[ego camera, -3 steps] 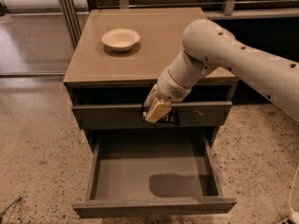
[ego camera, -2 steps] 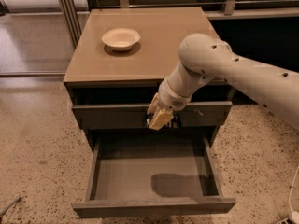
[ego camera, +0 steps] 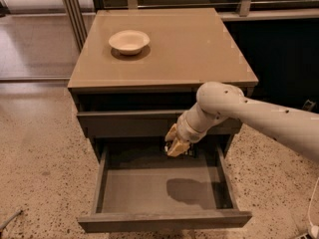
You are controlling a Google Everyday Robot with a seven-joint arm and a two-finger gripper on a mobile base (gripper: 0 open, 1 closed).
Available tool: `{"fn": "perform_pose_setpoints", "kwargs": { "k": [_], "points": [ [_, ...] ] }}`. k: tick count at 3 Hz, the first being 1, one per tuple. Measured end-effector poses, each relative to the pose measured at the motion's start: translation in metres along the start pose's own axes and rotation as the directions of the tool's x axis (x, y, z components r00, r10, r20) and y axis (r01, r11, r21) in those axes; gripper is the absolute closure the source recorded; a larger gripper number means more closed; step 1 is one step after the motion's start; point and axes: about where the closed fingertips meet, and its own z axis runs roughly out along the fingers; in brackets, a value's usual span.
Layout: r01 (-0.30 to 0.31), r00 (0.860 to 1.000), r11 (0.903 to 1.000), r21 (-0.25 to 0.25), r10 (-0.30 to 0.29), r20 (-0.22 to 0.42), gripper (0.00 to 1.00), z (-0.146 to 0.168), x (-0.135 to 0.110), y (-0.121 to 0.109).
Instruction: Place rxbar chocolate into middle drawer
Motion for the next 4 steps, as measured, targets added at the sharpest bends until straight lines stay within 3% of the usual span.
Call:
{"fn": "perform_pose_setpoints", "kwargs": {
  "k": [1, 2, 4],
  "points": [
    [-0.044, 0.997, 0.9983, -0.037, 0.047, 0.065, 1.00, 0.053, 0.047, 0.000],
    [-0.043, 0.997, 0.9984, -0.035, 0.046, 0.064, 1.00, 0.052, 0.047, -0.001],
    [-0.096, 0.990, 0.9951, -0.023, 0.098, 0.098, 1.00, 0.094, 0.075, 0.018]
  ]
}}
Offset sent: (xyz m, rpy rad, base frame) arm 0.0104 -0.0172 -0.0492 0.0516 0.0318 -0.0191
